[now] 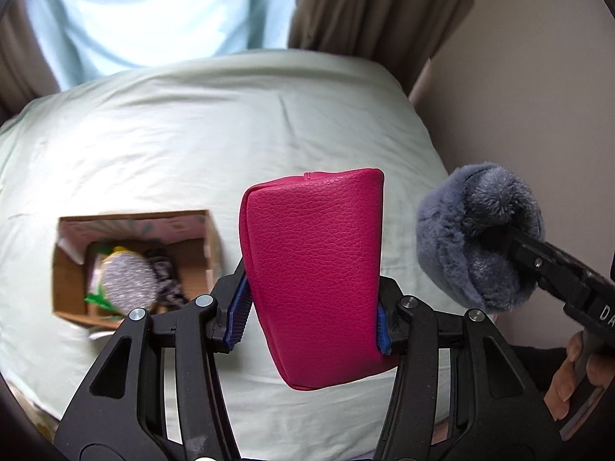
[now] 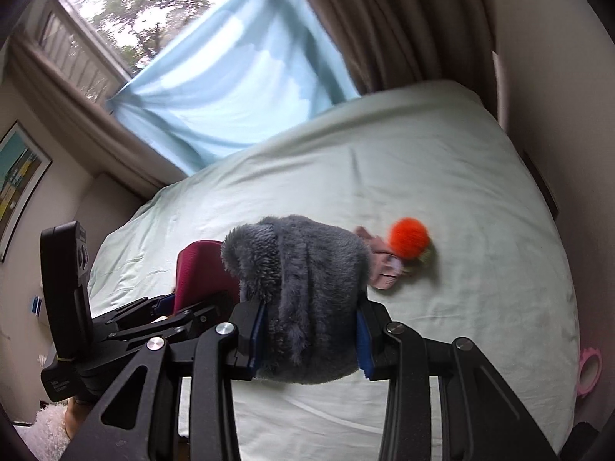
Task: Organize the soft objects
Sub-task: 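Carry the pink pouch and grey ball over the box with both tools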
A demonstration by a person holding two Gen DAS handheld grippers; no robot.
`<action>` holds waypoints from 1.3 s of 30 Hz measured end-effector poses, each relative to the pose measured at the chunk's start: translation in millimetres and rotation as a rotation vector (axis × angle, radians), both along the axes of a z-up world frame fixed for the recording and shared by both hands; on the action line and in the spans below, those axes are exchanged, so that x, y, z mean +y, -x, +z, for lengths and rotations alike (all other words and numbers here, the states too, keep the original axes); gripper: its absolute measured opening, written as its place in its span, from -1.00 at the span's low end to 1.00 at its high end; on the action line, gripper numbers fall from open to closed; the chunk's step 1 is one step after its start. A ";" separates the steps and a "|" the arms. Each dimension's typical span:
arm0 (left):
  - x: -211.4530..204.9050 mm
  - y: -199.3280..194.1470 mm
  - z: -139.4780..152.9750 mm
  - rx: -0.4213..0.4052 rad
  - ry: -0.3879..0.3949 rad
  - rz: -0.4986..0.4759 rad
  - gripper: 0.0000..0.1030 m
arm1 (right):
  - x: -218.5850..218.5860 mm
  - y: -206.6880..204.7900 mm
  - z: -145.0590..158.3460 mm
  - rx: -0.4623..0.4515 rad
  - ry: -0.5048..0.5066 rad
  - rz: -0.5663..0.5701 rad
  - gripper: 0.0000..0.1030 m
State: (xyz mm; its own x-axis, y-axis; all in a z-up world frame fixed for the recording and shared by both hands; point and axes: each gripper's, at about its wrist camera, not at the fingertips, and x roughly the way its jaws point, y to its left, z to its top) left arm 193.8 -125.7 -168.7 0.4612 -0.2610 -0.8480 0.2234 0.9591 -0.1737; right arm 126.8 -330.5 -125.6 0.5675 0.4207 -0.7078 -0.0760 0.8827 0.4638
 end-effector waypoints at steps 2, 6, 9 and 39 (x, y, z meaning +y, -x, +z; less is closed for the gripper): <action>21.3 6.1 13.8 -0.019 0.012 0.017 -0.08 | 21.4 2.1 11.4 -0.013 0.008 0.013 -0.33; 68.3 14.2 28.8 -0.049 0.013 0.038 -0.08 | 71.7 2.7 28.0 -0.033 0.026 0.022 -0.33; 118.3 16.0 34.9 -0.018 0.031 0.084 -0.08 | 106.6 2.4 34.6 -0.037 0.024 0.003 -0.33; 321.0 -96.2 -143.4 0.332 -0.062 0.087 -0.08 | 304.2 -128.6 -129.9 0.426 0.237 -0.070 -0.33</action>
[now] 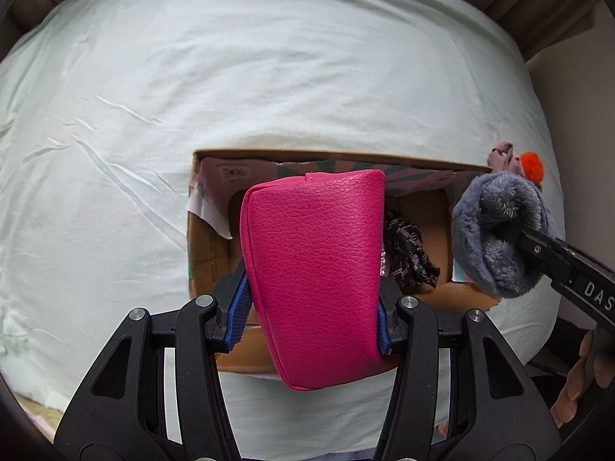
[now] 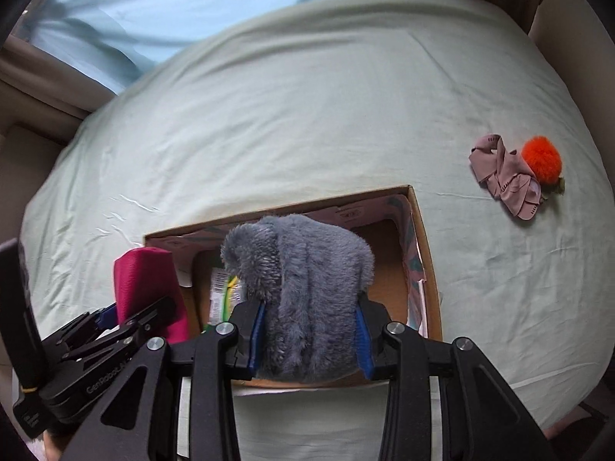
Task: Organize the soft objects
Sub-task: 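Carry the pink pouch and grey ball over the box with both tools, then open both tools to drop the pouch and grey ball into the box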
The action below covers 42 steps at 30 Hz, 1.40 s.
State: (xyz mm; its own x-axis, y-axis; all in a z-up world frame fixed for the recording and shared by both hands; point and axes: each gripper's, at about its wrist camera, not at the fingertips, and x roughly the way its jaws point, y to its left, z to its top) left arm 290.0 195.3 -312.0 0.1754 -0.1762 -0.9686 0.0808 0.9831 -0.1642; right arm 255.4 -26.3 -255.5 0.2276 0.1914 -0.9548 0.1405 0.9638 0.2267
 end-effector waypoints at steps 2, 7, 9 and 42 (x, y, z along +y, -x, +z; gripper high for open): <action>-1.0 -5.4 -10.2 0.023 -0.002 0.002 -0.08 | -1.4 -10.3 -13.1 0.046 0.013 0.003 -0.33; -14.0 -15.8 -27.7 0.057 -0.033 -0.041 -0.08 | -1.2 -26.7 -32.5 0.110 0.037 0.013 -0.32; -20.7 -19.6 -35.2 0.070 -0.042 -0.060 -0.08 | -0.4 -32.2 -40.0 0.136 0.043 0.015 -0.29; -26.0 38.7 77.3 -0.151 -0.084 -0.139 0.99 | 2.4 20.2 74.9 -0.141 0.071 0.087 0.92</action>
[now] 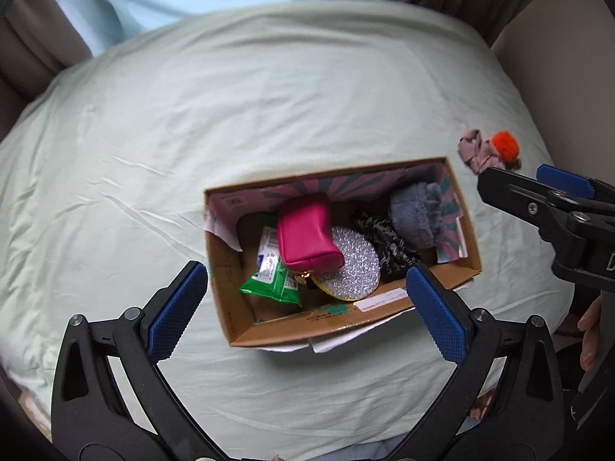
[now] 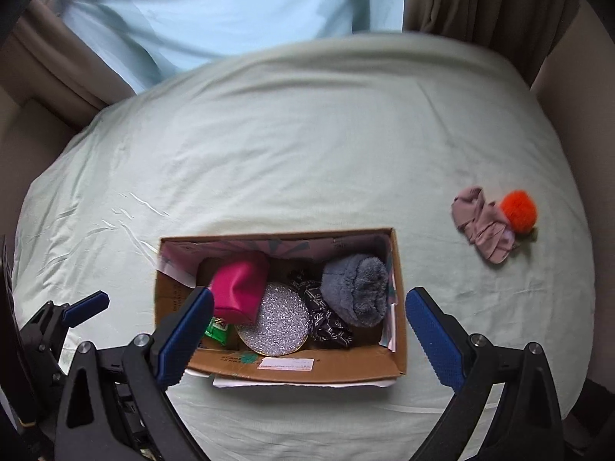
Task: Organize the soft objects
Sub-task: 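Open both tools to drop the pouch and grey ball into the box, then move both tools toward the pink cloth and orange pompom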
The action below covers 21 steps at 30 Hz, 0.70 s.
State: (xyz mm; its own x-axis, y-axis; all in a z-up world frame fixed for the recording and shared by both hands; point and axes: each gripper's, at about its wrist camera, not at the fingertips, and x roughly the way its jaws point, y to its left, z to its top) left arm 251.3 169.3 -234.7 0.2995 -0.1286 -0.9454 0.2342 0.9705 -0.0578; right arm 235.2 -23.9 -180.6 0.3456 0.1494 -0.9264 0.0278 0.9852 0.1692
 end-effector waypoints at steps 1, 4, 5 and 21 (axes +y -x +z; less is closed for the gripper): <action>0.9 4.8 10.2 -0.022 0.000 0.003 0.99 | -0.9 6.3 12.1 -0.026 0.005 0.001 0.92; 6.6 21.4 45.4 -0.098 0.013 0.014 0.99 | -4.7 30.3 51.6 -0.115 0.021 -0.004 0.93; 8.1 26.8 56.3 -0.120 0.018 0.018 0.99 | -6.7 38.5 63.5 -0.142 0.028 -0.008 0.93; 19.8 121.8 168.2 -0.391 0.080 0.042 0.99 | -43.5 162.4 161.1 -0.401 0.150 -0.128 0.93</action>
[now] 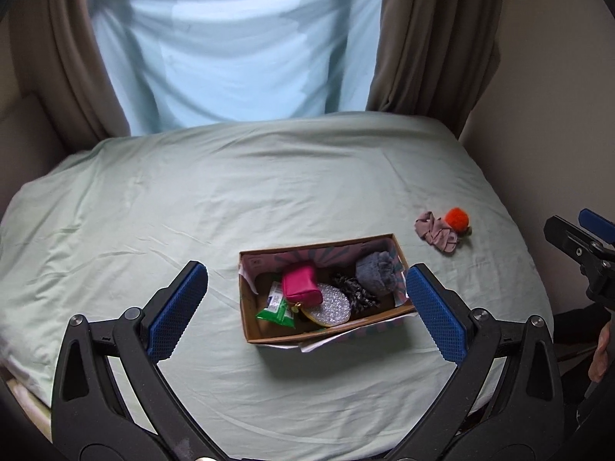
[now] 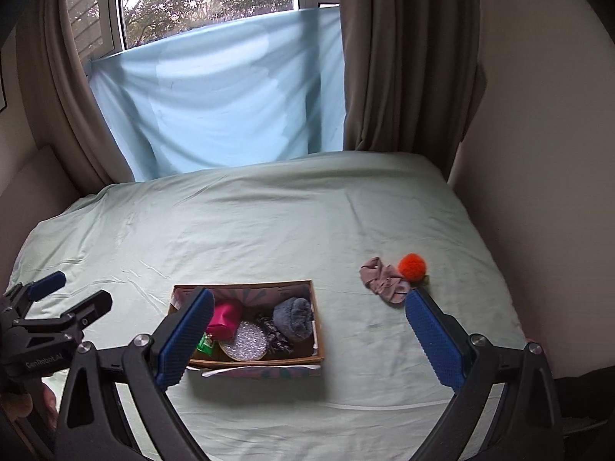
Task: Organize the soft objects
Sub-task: 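Move both tools toward the pink cloth and orange pompom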
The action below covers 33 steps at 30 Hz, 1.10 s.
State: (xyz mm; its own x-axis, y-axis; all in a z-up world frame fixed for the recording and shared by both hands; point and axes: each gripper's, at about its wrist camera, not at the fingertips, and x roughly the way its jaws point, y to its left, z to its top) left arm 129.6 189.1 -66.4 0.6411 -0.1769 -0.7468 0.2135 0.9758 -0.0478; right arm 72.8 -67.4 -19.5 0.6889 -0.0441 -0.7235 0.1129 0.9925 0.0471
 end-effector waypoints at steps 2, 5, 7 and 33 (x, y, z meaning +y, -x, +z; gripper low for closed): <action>-1.9 9.0 6.2 -0.018 0.002 0.013 0.99 | -4.1 10.4 3.3 -0.022 0.001 0.002 0.93; -7.3 24.9 15.5 -0.050 0.019 0.024 0.99 | -12.4 26.2 7.8 -0.052 -0.004 0.017 0.93; -16.1 34.5 19.7 -0.078 0.005 0.036 0.99 | -18.8 33.1 8.1 -0.066 -0.013 0.024 0.93; -287.9 -40.0 -99.8 0.056 0.081 -0.023 0.99 | -244.7 -67.5 -96.4 0.046 -0.079 0.108 0.92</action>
